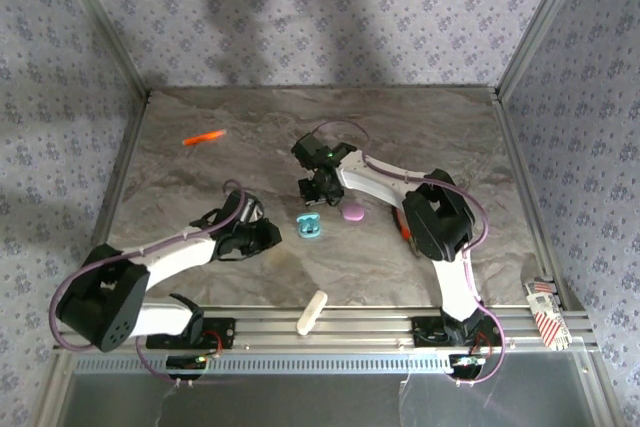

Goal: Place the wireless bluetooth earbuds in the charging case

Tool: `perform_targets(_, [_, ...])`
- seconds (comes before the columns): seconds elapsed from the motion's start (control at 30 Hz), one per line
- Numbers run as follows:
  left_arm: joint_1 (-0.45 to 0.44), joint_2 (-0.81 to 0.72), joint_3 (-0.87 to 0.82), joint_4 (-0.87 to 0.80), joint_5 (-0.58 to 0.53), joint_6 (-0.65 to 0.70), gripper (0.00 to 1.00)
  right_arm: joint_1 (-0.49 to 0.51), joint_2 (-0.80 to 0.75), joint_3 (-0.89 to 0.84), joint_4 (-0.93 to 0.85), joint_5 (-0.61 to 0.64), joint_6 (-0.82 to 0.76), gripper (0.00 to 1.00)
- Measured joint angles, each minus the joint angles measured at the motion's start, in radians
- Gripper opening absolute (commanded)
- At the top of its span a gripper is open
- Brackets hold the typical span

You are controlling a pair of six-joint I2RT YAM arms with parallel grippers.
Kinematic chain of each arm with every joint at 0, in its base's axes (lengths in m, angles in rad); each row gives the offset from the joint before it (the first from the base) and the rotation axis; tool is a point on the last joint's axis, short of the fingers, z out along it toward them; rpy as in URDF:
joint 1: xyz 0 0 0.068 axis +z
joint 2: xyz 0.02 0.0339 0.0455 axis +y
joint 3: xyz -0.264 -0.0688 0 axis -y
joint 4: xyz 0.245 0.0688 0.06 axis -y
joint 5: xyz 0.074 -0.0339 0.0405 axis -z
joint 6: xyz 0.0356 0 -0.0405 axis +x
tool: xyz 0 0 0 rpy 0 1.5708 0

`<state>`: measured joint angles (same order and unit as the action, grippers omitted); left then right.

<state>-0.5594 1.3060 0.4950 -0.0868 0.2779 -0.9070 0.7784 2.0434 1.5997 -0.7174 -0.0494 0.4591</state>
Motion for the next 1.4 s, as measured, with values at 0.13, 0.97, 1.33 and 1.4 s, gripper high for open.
perform_targets(0.13, [-0.009,0.043,0.021,0.029,0.0,0.0,0.16,0.0,0.005,0.0,-0.001,-0.024,-0.001,0.21])
perform_targets(0.97, [-0.012,0.001,0.042,0.007,-0.028,0.008,0.19,0.064,-0.107,-0.128,0.011,-0.039,-0.003,0.21])
perform_targets(1.33, [0.031,-0.106,0.045,-0.056,-0.063,0.026,0.26,0.096,-0.114,-0.19,0.039,-0.037,0.01,0.21])
perform_targets(1.4, [0.046,-0.139,0.045,-0.071,-0.066,0.027,0.28,0.096,-0.114,-0.198,0.045,-0.037,0.016,0.22])
